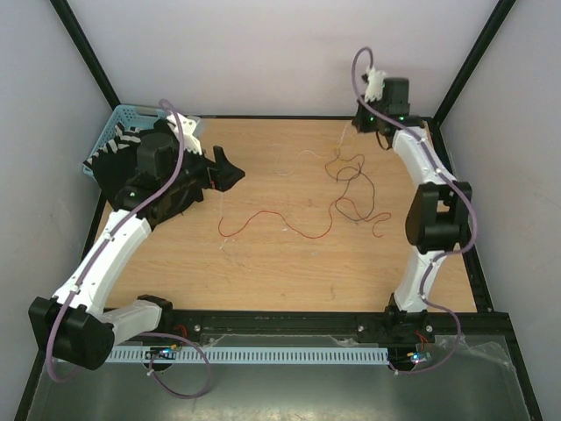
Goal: Zip-tie the wires
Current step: Untie the cable at the center of the board, then straighten the cable at the center of the board.
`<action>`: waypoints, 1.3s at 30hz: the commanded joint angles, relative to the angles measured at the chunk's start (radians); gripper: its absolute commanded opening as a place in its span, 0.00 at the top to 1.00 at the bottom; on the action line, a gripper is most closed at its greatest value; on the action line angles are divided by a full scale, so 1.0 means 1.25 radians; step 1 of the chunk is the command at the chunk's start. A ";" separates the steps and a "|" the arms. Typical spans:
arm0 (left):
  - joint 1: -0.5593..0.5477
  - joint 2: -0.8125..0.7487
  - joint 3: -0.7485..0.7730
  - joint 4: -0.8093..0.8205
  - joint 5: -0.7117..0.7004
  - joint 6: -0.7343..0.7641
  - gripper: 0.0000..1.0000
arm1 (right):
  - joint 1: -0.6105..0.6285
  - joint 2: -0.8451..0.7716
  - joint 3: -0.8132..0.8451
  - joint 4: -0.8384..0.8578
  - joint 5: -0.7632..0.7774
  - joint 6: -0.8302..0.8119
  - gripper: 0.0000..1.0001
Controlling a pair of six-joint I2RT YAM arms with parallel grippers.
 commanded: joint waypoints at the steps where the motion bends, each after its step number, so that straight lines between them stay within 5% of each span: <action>1: 0.004 -0.023 0.016 0.101 0.037 -0.033 0.01 | 0.004 -0.136 0.096 -0.055 0.108 -0.006 1.00; 13: -0.029 0.110 0.067 0.277 0.168 -0.090 0.01 | 0.004 -0.276 0.278 -0.034 -0.024 0.112 1.00; 20: -0.060 0.189 0.083 0.319 0.111 -0.022 0.01 | 0.004 -0.262 0.432 -0.019 -0.067 0.142 1.00; 39: -0.172 0.612 0.273 0.485 0.052 0.090 0.01 | 0.003 -0.424 0.390 -0.005 -0.012 0.124 1.00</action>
